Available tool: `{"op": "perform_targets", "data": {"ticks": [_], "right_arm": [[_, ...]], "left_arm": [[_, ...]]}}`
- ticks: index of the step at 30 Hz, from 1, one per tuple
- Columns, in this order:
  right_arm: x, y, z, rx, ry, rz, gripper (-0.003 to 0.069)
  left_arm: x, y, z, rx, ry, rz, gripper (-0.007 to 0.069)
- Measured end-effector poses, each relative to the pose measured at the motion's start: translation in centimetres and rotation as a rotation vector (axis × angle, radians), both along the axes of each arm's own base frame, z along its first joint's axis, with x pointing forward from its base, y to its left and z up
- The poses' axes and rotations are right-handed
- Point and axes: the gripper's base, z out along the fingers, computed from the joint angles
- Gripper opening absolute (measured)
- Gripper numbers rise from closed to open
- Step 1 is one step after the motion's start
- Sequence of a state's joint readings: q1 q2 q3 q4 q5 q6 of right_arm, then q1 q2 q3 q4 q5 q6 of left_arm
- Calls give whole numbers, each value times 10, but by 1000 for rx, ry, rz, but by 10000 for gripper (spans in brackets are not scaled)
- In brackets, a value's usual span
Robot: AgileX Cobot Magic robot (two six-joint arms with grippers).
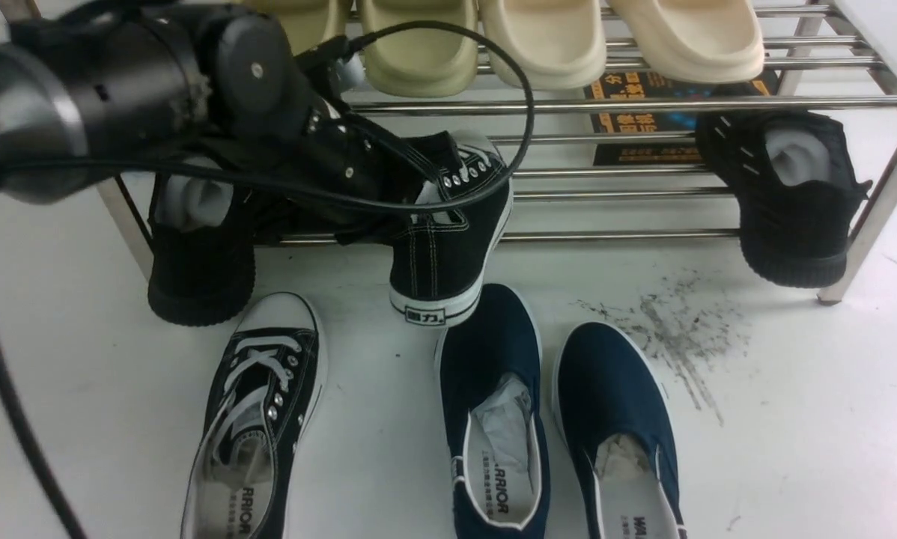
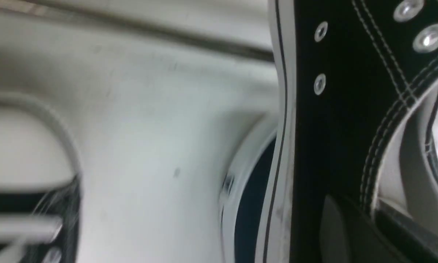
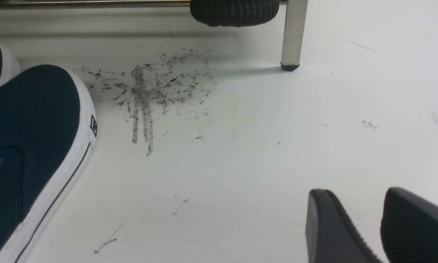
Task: Take the shoes off the shelf with your hand on the white table.
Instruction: 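Set the held shoe down on the floor in front of the rack with the left gripper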
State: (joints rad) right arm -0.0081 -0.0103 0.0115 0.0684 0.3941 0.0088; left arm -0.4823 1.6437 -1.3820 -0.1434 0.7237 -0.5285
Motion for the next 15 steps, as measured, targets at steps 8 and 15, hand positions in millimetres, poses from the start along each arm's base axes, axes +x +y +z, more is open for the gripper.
{"op": "perform_targets", "data": {"ticks": [8, 15], "right_arm": [[0, 0, 0, 0, 0, 0, 242], [0, 0, 0, 0, 0, 0, 242]], "left_arm": [[-42, 24, 40, 87, 30, -54, 11], [-83, 32, 35, 150, 57, -77, 11]]}}
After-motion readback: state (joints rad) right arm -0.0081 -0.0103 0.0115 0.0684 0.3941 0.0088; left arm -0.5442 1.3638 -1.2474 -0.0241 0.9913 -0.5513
